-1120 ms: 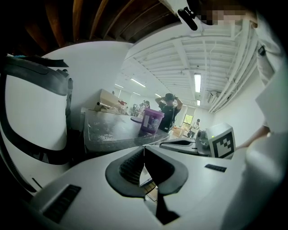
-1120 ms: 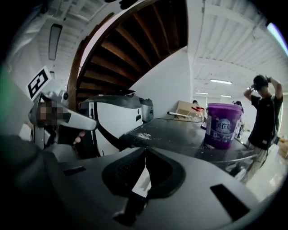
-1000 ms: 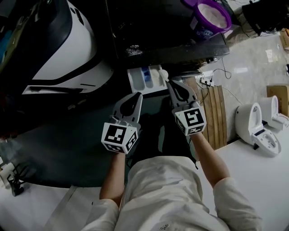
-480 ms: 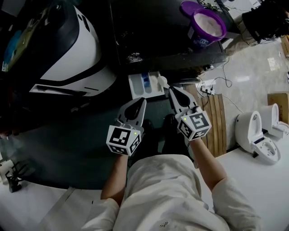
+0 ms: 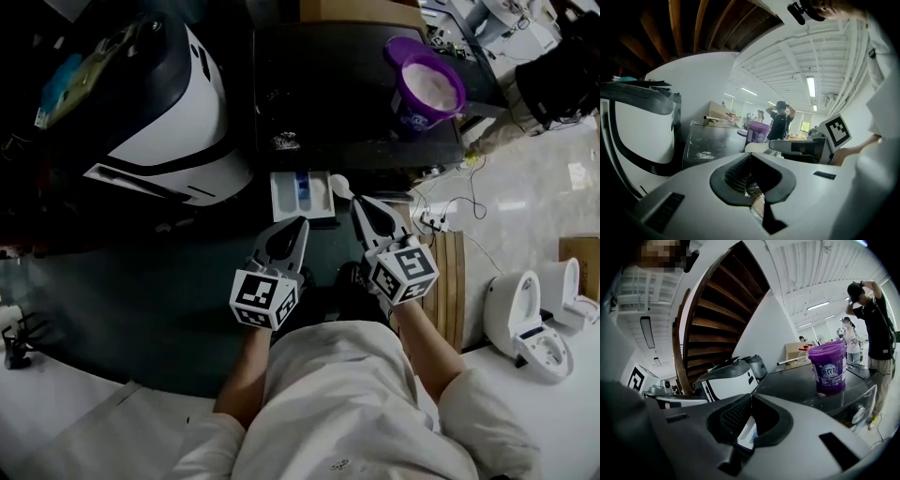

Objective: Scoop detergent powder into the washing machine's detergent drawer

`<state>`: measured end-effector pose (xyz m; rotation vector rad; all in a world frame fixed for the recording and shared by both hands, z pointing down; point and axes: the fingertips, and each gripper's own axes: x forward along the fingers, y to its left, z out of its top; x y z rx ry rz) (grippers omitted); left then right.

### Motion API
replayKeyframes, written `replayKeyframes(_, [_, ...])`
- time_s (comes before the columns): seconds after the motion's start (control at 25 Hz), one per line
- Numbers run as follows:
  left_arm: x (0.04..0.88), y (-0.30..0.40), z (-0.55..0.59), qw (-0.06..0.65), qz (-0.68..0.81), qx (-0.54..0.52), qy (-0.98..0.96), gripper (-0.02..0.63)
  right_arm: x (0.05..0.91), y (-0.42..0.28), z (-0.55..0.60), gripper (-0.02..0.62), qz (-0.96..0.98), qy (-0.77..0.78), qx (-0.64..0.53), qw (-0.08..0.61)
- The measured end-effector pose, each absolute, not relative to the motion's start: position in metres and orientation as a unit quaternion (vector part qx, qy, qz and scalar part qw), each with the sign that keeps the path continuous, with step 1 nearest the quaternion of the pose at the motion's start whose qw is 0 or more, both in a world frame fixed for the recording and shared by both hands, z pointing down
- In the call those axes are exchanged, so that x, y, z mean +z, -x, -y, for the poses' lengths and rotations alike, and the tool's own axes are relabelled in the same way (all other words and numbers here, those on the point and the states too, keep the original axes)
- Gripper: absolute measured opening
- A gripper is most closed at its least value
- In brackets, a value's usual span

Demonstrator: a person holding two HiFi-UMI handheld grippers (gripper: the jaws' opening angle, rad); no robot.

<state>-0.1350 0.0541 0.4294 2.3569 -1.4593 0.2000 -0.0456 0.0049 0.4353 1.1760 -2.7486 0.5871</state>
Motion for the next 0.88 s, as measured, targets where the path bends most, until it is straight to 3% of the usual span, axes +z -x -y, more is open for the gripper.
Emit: replayKeyframes(0.88, [0.377, 0.116, -0.074, 0.145, 0.624, 0.036, -0.767, 0.018, 0.365, 0.007, -0.008, 0.012, 0.949, -0.295, 0.096, 0.055])
